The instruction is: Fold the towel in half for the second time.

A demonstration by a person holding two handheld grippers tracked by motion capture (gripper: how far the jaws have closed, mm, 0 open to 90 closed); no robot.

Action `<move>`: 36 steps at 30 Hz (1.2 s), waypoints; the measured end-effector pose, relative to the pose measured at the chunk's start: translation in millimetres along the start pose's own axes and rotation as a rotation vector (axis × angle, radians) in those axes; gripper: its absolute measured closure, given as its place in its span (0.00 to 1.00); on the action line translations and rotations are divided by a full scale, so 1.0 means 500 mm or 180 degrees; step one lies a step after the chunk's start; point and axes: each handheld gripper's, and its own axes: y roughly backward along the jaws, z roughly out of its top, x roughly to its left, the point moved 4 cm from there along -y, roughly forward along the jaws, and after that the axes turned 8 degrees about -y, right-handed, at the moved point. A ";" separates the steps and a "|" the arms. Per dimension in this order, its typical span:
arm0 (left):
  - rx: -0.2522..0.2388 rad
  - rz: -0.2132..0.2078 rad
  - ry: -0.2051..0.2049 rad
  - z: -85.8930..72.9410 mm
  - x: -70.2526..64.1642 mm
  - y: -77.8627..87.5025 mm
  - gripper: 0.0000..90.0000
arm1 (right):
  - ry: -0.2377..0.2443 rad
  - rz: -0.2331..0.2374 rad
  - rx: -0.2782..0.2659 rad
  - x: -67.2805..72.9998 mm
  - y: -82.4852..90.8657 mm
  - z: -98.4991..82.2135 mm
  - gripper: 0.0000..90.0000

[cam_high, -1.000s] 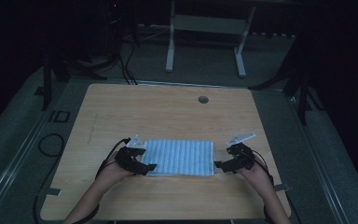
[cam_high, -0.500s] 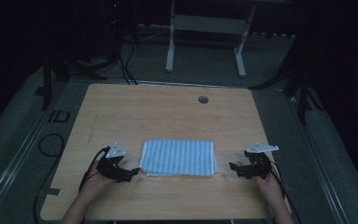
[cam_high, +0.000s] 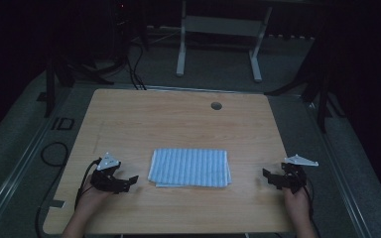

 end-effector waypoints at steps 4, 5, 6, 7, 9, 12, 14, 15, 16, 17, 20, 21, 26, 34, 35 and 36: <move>-0.0001 0.0051 0.0084 -0.008 0.013 0.011 0.09 | -0.0057 -0.0084 -0.0049 -0.015 0.001 -0.004 0.14; -0.0011 0.0062 0.0099 -0.009 0.015 0.012 0.09 | -0.0072 -0.0075 -0.0098 -0.018 0.003 -0.003 0.14; -0.0021 0.0084 0.0114 -0.010 0.017 0.015 0.09 | -0.0086 -0.0089 -0.0124 -0.020 0.004 -0.003 0.14; -0.0012 0.0111 0.0106 -0.011 0.020 0.016 0.09 | -0.0109 -0.0105 -0.0162 -0.024 0.004 -0.003 0.14; -0.0030 0.0185 0.0146 -0.013 0.026 0.023 0.09 | -0.0162 -0.0102 -0.0203 -0.028 0.005 -0.003 0.14; -0.0079 0.0273 0.0201 -0.017 0.037 0.036 0.09 | -0.0248 -0.0107 -0.0281 -0.033 0.011 -0.001 0.14; -0.0099 0.0331 0.0255 -0.022 0.045 0.044 0.09 | -0.0309 -0.0121 -0.0320 -0.036 0.013 0.000 0.14; -0.0098 0.0351 0.0276 -0.025 0.049 0.048 0.09 | -0.0326 -0.0126 -0.0320 -0.038 0.013 0.000 0.14; -0.0096 0.0394 0.0277 -0.029 0.053 0.052 0.09 | -0.0350 -0.0133 -0.0322 -0.039 0.012 0.000 0.14; -0.0096 0.0415 0.0277 -0.031 0.055 0.056 0.09 | -0.0368 -0.0149 -0.0319 -0.041 0.012 0.000 0.14; -0.0154 0.0481 0.0354 -0.039 0.064 0.069 0.09 | -0.0353 -0.0182 -0.0308 -0.043 0.009 0.000 0.14; -0.0177 0.0498 0.0370 -0.041 0.067 0.073 0.09 | -0.0343 -0.0219 -0.0296 -0.044 0.008 0.000 0.14; -0.0248 0.0616 0.0447 -0.049 0.078 0.085 0.09 | -0.0383 -0.0233 -0.0288 -0.045 0.007 0.000 0.14; -0.0291 0.0683 0.0539 -0.052 0.086 0.090 0.09 | -0.0413 -0.0275 -0.0258 -0.046 0.005 0.000 0.14; -0.0301 0.0694 0.0552 -0.052 0.086 0.090 0.09 | -0.0423 -0.0282 -0.0254 -0.046 0.005 0.000 0.14; -0.0318 0.0685 0.0567 -0.052 0.086 0.090 0.09 | -0.0429 -0.0281 -0.0258 -0.046 0.005 0.000 0.14</move>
